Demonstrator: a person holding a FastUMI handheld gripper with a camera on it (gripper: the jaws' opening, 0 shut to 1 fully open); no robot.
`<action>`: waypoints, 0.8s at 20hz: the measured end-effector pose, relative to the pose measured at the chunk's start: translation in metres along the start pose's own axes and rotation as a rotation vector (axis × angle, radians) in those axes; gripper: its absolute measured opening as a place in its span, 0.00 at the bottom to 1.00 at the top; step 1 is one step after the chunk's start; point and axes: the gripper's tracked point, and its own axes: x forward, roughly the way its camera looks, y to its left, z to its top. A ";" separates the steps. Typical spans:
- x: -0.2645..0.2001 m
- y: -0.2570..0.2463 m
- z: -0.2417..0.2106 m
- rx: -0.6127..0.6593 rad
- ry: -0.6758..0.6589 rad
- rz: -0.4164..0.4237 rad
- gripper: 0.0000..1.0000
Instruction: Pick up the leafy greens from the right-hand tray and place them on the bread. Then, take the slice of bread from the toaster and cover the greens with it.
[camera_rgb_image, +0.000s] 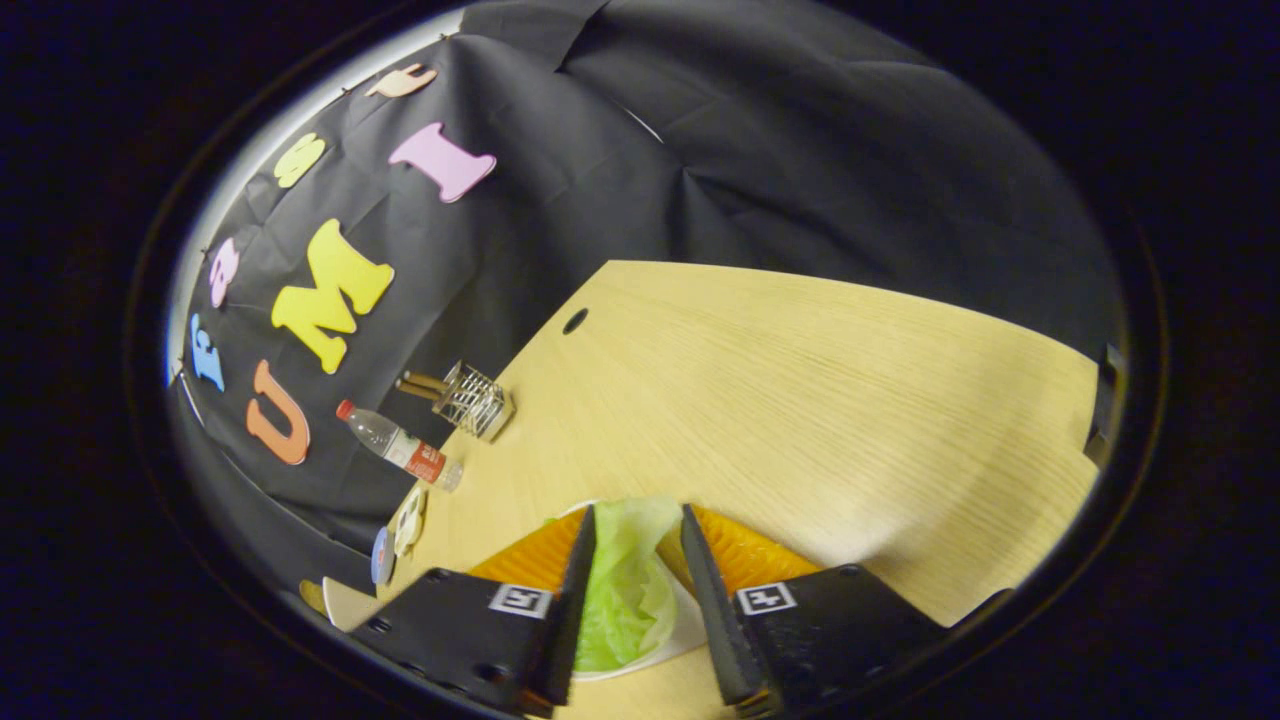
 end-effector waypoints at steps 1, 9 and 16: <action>0.005 -0.002 -0.001 0.000 0.002 -0.008 0.40; -0.016 0.022 0.013 -0.069 -0.041 0.062 0.00; -0.059 0.070 0.022 -0.063 -0.113 0.179 0.00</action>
